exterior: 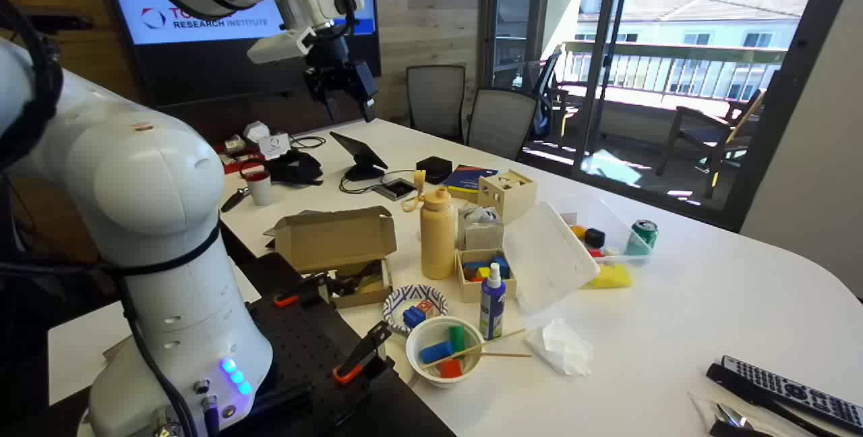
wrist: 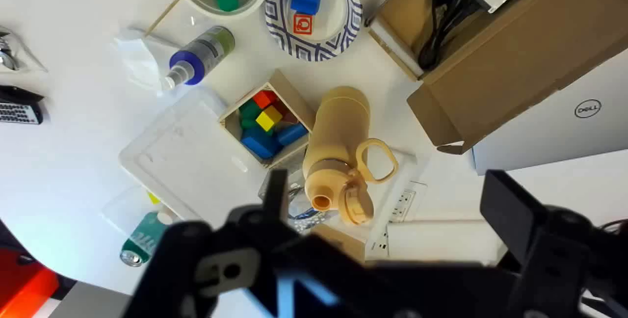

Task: Pick up the clear cap and put it on the blue bottle

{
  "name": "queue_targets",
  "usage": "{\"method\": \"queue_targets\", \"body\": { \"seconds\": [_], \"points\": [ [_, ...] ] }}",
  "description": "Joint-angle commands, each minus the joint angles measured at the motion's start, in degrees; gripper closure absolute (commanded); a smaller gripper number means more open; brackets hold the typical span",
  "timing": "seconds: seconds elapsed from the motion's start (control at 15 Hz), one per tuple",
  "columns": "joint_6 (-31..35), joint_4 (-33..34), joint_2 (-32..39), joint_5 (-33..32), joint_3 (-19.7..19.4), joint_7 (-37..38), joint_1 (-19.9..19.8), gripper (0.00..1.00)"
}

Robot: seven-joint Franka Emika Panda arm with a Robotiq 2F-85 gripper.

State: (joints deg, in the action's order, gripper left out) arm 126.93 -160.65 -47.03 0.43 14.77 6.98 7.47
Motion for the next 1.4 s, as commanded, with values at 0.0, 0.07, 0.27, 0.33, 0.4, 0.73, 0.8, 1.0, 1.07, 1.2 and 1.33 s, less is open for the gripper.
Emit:
{"method": "queue_targets", "body": {
  "seconds": [0.0,0.07,0.27,0.33,0.4,0.73,0.8,1.0,1.07,1.2,1.33],
  "points": [
    [-0.2,0.1,0.2,-0.8,-0.8,0.6,0.8,0.00],
    [0.4,0.3,1.0,-1.1,-1.8,-0.2,0.0,0.00],
    [2.3,2.2,5.1,-2.7,-9.0,-6.2,-3.8,0.00],
    [3.4,3.3,7.1,-4.1,-12.5,-9.4,-5.6,0.00],
    [4.4,4.2,8.8,-4.6,-15.4,-12.0,-6.5,0.00],
    [15.3,9.7,21.7,-0.9,-32.2,-27.5,-9.1,0.00],
    [16.7,11.4,24.9,1.4,-35.5,-30.8,-8.4,0.00],
    [19.3,16.4,35.4,10.2,-42.9,-40.5,-6.8,0.00],
    [19.4,18.2,38.8,14.3,-44.6,-44.2,-6.2,0.00],
    [19.6,21.6,45.8,22.8,-48.5,-51.1,-4.1,0.00],
    [17.5,25.2,53.0,32.1,-44.5,-57.7,-9.2,0.00]
  ]
}}
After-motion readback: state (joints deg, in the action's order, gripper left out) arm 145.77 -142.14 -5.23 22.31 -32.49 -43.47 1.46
